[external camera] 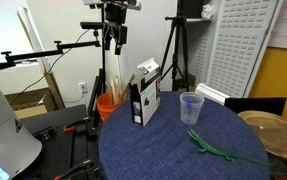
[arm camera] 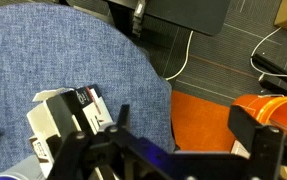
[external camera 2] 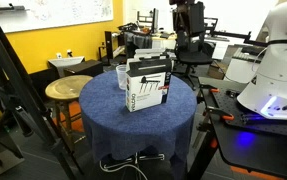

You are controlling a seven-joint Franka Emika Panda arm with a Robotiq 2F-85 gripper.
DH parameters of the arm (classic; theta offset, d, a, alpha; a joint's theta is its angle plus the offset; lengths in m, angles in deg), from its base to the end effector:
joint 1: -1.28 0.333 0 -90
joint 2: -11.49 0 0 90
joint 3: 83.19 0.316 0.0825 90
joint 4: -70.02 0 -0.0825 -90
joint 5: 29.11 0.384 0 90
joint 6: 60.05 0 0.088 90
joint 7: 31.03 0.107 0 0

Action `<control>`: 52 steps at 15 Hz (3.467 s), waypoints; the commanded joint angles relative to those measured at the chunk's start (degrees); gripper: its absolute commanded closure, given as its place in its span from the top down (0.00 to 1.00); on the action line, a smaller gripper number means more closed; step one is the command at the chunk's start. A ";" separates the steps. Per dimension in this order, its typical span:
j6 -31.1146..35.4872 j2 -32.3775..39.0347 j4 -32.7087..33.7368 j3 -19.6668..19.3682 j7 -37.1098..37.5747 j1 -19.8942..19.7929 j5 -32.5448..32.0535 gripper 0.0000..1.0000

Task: Remove the blue marker from the clear cup

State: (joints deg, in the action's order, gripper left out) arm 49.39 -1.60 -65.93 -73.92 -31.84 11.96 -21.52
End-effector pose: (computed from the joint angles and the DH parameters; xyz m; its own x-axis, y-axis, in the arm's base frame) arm 0.4078 0.1586 0.3948 0.9274 0.2914 -0.2345 0.2809 -0.9566 -0.0778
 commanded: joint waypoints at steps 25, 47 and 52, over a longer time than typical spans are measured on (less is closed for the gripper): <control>-3.26 -4.00 13.64 0.18 16.07 -4.71 -11.61 1.00; -0.42 38.28 45.55 -9.91 -11.92 -13.57 -12.45 1.00; -5.06 47.20 54.70 -9.48 -16.03 -14.95 -11.97 1.00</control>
State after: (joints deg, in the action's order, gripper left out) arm 49.10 40.22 -18.79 -83.87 -45.26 -2.24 -33.83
